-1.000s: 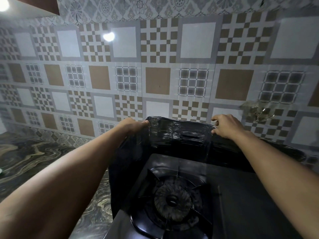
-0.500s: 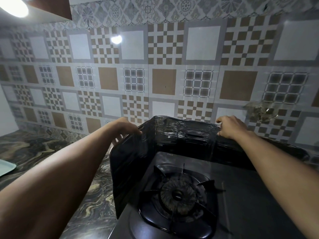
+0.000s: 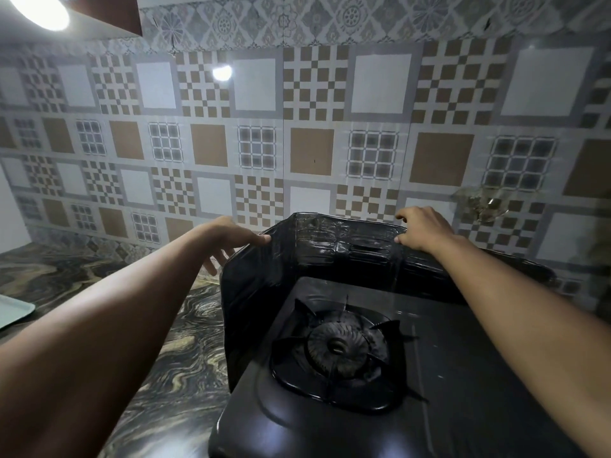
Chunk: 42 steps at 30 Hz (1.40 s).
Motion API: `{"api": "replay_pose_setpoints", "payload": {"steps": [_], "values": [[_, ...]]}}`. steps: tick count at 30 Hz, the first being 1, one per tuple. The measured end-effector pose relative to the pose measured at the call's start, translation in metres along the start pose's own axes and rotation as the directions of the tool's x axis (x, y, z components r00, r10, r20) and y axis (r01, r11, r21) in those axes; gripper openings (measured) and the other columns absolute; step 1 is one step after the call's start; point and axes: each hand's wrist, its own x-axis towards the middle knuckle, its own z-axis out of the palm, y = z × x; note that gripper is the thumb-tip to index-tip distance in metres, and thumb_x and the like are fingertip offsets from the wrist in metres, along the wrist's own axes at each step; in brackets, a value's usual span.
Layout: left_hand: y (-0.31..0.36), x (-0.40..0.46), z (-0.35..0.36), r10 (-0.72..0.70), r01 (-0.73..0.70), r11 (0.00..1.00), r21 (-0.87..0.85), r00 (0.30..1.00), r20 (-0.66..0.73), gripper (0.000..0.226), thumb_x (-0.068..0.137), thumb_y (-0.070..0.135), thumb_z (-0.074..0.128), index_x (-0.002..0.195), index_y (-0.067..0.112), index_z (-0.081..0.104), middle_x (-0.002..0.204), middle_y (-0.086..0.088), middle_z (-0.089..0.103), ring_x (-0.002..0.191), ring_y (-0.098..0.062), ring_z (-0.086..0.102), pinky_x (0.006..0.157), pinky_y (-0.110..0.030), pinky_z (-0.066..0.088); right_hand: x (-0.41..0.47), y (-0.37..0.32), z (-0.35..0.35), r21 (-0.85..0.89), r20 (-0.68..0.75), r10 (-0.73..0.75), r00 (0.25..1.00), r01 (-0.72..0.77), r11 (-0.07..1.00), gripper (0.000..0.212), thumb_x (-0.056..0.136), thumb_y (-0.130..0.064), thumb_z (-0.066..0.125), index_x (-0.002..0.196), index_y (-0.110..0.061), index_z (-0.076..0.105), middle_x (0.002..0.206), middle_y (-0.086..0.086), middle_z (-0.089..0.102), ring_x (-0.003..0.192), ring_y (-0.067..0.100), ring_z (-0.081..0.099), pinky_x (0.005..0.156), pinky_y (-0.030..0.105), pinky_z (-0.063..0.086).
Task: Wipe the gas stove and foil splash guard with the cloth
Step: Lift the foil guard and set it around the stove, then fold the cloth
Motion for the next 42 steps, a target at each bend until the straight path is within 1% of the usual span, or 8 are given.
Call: {"api": "replay_pose_setpoints", "payload": {"steps": [6, 10, 16, 23, 28, 33, 37, 42], "values": [[-0.03, -0.03, -0.003, 0.051, -0.057, 0.991, -0.121, 0.997, -0.053, 0.089, 0.08, 0.078, 0.043, 0.14, 0.013, 0.047, 0.123, -0.024, 0.06, 0.097, -0.041, 0.063, 0.077, -0.05, 0.054, -0.042, -0.035, -0.015, 0.06, 0.011, -0.063, 0.998, 0.062, 0.996, 0.061, 0.077, -0.024, 0.079, 0.133, -0.015, 0.055, 0.124, 0.01, 0.064, 0.109, 0.027, 0.061, 0.094, 0.04, 0.051], [-0.069, -0.043, 0.007, 0.078, -0.114, 0.977, -0.181, 0.977, -0.198, 0.07, 0.099, 0.057, 0.023, 0.138, 0.003, 0.046, 0.131, -0.027, 0.054, 0.098, -0.043, 0.063, 0.084, -0.043, 0.05, -0.082, -0.071, -0.014, 0.103, 0.066, -0.148, 0.987, 0.141, 0.985, 0.057, 0.077, -0.027, 0.078, 0.13, -0.017, 0.059, 0.117, 0.005, 0.067, 0.108, 0.024, 0.062, 0.095, 0.035, 0.049], [-0.152, -0.054, 0.039, -0.06, 0.05, 0.991, -0.128, 0.996, -0.073, 0.023, 0.085, 0.01, 0.047, 0.093, -0.005, 0.062, 0.092, -0.021, 0.067, 0.075, -0.035, 0.067, 0.062, -0.037, 0.052, -0.142, -0.12, 0.015, 0.157, 0.18, -0.235, 0.955, 0.208, 0.966, 0.046, 0.077, -0.031, 0.079, 0.118, -0.017, 0.067, 0.099, 0.0, 0.072, 0.091, 0.016, 0.064, 0.087, 0.03, 0.052], [-0.249, -0.096, 0.09, -0.126, 0.129, 0.992, -0.007, 0.976, 0.177, 0.018, 0.078, 0.016, 0.071, 0.09, 0.002, 0.067, 0.084, -0.014, 0.065, 0.063, -0.023, 0.062, 0.051, -0.029, 0.051, -0.223, -0.177, 0.052, 0.255, 0.236, -0.256, 0.937, 0.195, 0.947, 0.025, 0.073, -0.031, 0.079, 0.095, -0.019, 0.075, 0.083, -0.004, 0.074, 0.082, 0.01, 0.067, 0.084, 0.028, 0.055], [-0.294, -0.13, 0.127, -0.178, 0.178, 0.984, 0.028, 0.939, 0.295, 0.036, 0.067, 0.025, 0.086, 0.088, 0.0, 0.069, 0.076, -0.01, 0.064, 0.063, -0.021, 0.061, 0.049, -0.028, 0.05, -0.287, -0.217, 0.072, 0.308, 0.238, -0.306, 0.922, 0.227, 0.924, 0.014, 0.075, -0.032, 0.076, 0.083, -0.02, 0.075, 0.077, -0.005, 0.072, 0.076, 0.009, 0.066, 0.073, 0.023, 0.053], [-0.32, -0.155, 0.161, -0.171, 0.172, 0.985, 0.009, 0.966, 0.196, 0.054, 0.049, 0.044, 0.091, 0.083, 0.013, 0.064, 0.081, -0.004, 0.068, 0.078, -0.021, 0.065, 0.061, -0.027, 0.051, -0.341, -0.238, 0.114, 0.335, 0.375, -0.293, 0.879, 0.166, 0.927, 0.015, 0.078, -0.033, 0.074, 0.086, -0.02, 0.075, 0.084, -0.002, 0.073, 0.08, 0.014, 0.067, 0.077, 0.028, 0.055], [-0.324, -0.166, 0.168, -0.124, 0.14, 0.983, -0.122, 0.983, 0.135, 0.027, 0.067, 0.025, 0.085, 0.078, 0.018, 0.062, 0.091, -0.005, 0.067, 0.092, -0.022, 0.064, 0.072, -0.027, 0.051, -0.369, -0.238, 0.162, 0.259, 0.579, -0.166, 0.798, 0.012, 0.966, 0.015, 0.081, -0.03, 0.07, 0.09, -0.018, 0.072, 0.097, 0.006, 0.071, 0.089, 0.022, 0.068, 0.078, 0.035, 0.058], [-0.33, -0.169, 0.163, -0.08, 0.158, 0.925, -0.345, 0.97, 0.23, 0.019, 0.068, 0.01, 0.07, 0.056, 0.012, 0.056, 0.056, -0.009, 0.052, 0.059, -0.023, 0.053, 0.05, -0.028, 0.036, -0.398, -0.235, 0.197, 0.318, 0.656, -0.063, 0.752, -0.199, 0.927, 0.032, 0.081, -0.011, 0.062, 0.112, -0.013, 0.067, 0.102, 0.011, 0.067, 0.079, 0.026, 0.07, 0.06, 0.037, 0.06]]}}
